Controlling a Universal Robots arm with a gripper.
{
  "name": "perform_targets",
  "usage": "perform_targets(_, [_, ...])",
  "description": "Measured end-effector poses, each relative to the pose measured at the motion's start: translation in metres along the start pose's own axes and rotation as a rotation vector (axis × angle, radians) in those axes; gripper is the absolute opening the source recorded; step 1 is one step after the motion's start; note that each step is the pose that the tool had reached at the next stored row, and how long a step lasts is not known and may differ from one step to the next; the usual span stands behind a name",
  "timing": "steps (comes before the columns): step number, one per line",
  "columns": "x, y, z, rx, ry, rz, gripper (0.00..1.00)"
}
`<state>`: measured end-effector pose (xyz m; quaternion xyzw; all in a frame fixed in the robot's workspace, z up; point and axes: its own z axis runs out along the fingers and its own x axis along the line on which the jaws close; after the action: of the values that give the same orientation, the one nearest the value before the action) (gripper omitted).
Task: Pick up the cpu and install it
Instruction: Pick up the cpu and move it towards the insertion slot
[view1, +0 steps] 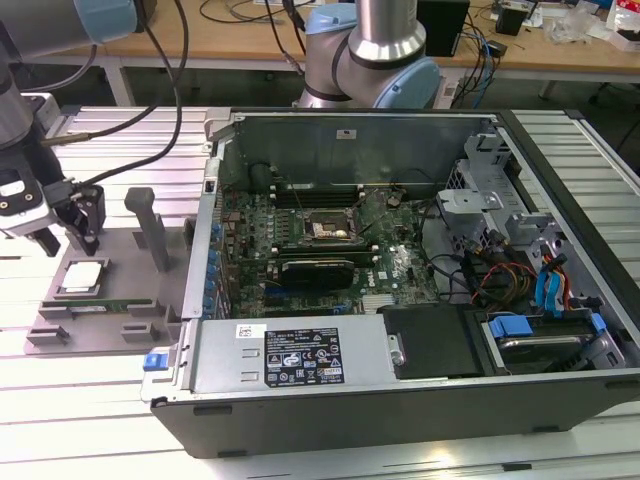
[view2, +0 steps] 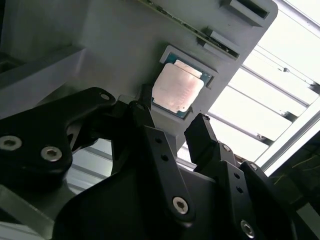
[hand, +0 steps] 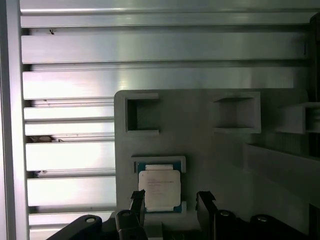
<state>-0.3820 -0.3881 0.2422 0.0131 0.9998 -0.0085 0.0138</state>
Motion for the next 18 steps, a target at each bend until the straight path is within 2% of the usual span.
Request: perform_targets(18, [0.0011,0.0002,0.0142,0.0001,0.0000,0.000,0.55])
